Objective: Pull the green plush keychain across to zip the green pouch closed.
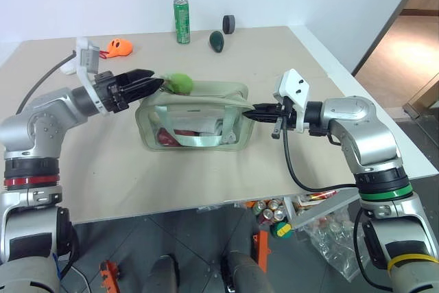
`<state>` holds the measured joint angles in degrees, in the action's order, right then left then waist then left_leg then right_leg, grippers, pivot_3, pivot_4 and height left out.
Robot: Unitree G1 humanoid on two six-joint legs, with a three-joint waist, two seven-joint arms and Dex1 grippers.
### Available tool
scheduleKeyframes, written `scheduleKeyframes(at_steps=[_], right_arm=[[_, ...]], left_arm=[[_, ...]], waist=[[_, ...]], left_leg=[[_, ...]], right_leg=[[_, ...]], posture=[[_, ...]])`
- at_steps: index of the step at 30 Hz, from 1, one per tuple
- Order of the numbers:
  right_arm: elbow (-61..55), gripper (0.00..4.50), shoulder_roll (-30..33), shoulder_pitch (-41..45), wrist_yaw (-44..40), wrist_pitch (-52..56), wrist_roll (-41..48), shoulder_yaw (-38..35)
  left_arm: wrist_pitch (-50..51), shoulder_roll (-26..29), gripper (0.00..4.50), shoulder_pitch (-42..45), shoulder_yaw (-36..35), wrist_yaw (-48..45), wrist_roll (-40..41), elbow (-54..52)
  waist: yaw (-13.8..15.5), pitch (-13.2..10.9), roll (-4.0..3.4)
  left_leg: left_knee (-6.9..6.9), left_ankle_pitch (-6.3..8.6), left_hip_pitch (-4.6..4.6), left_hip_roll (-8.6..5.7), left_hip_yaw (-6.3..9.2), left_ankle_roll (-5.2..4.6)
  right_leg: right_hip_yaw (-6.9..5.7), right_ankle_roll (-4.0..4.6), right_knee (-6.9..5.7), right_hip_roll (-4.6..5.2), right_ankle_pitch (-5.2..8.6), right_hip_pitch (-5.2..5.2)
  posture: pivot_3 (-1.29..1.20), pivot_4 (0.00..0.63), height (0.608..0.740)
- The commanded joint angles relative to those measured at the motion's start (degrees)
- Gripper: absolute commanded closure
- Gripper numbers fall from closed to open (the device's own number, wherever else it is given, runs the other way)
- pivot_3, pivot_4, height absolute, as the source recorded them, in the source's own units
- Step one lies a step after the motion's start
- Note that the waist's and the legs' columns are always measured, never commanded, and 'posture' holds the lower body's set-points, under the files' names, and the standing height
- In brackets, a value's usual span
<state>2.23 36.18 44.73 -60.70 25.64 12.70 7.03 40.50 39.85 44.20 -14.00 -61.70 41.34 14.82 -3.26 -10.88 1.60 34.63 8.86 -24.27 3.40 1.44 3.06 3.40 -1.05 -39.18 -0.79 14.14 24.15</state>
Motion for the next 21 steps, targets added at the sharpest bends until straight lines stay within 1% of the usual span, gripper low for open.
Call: scheduleKeyframes(at_steps=[1, 3, 6, 10, 12, 14, 21], right_arm=[[-0.46, 4.50, -0.25, 0.81, -0.07, -0.47, -0.04, 0.33], [-0.41, 4.50, -0.27, 0.82, -0.16, -0.52, -0.02, 0.32], [-0.27, 4.50, -0.35, 0.87, -0.28, -0.59, -0.05, 0.39], [-0.02, 4.50, -0.57, 1.04, -0.39, -0.78, -0.14, 0.55], [0.13, 4.50, -0.77, 1.20, -0.37, -0.82, -0.17, 0.62], [0.15, 4.50, -0.90, 1.26, -0.42, -0.90, -0.16, 0.66], [-0.01, 4.50, -0.92, 1.21, -0.48, -0.84, -0.36, 0.49]], left_arm=[[0.83, 3.91, 1.18, -1.63, -4.02, -3.60, 2.52, -1.41], [1.94, 6.24, 1.18, -3.69, -4.75, -5.98, 3.11, -0.92], [0.41, 10.18, 1.18, -7.18, -5.98, -8.59, 1.58, 2.00], [-1.20, 12.12, 1.18, -11.40, -4.63, -12.38, 0.26, 1.49], [-2.52, 12.07, 1.18, -13.82, -2.69, -13.34, -1.55, 0.07], [-3.08, 11.06, 1.18, -14.33, -1.30, -12.51, -2.82, -0.21], [-3.10, 7.06, 1.18, -10.92, 1.36, -9.14, -4.25, -0.19]], waist=[[-0.07, 0.00, 0.00], [-0.09, 0.00, 0.00], [-0.22, 0.00, 0.00], [-0.16, 0.01, 0.01], [-0.17, 0.01, 0.01], [-0.17, 0.00, 0.01], [-0.17, 0.01, 0.05]], left_leg=[[0.00, 0.00, 0.00, 0.00, 0.00, 0.00], [-0.02, 0.00, 0.00, 0.00, -0.01, 0.00], [-0.04, 0.00, 0.00, 0.01, -0.05, 0.00], [-0.03, 0.00, 0.00, 0.02, -0.06, 0.00], [-0.03, 0.00, 0.00, 0.02, -0.13, 0.00], [-0.04, 0.00, 0.00, 0.02, -0.17, 0.00], [-0.03, 0.00, -0.01, 0.05, -0.20, 0.00]], right_leg=[[0.00, 0.00, 0.00, 0.00, 0.00, 0.01], [0.00, 0.01, 0.00, 0.00, 0.01, 0.02], [0.02, 0.01, 0.00, 0.00, 0.01, 0.05], [0.01, 0.02, 0.00, 0.03, 0.01, 0.05], [0.04, 0.02, 0.00, 0.04, 0.01, 0.06], [0.08, 0.02, 0.00, 0.04, 0.01, 0.08], [0.11, 0.03, 0.00, 0.01, 0.00, 0.11]], posture=[[0.00, 0.150, 0.740], [0.00, 0.150, 0.740], [0.00, 0.150, 0.740], [0.00, 0.150, 0.740], [0.00, 0.150, 0.740], [0.00, 0.150, 0.740], [0.00, 0.150, 0.740]])
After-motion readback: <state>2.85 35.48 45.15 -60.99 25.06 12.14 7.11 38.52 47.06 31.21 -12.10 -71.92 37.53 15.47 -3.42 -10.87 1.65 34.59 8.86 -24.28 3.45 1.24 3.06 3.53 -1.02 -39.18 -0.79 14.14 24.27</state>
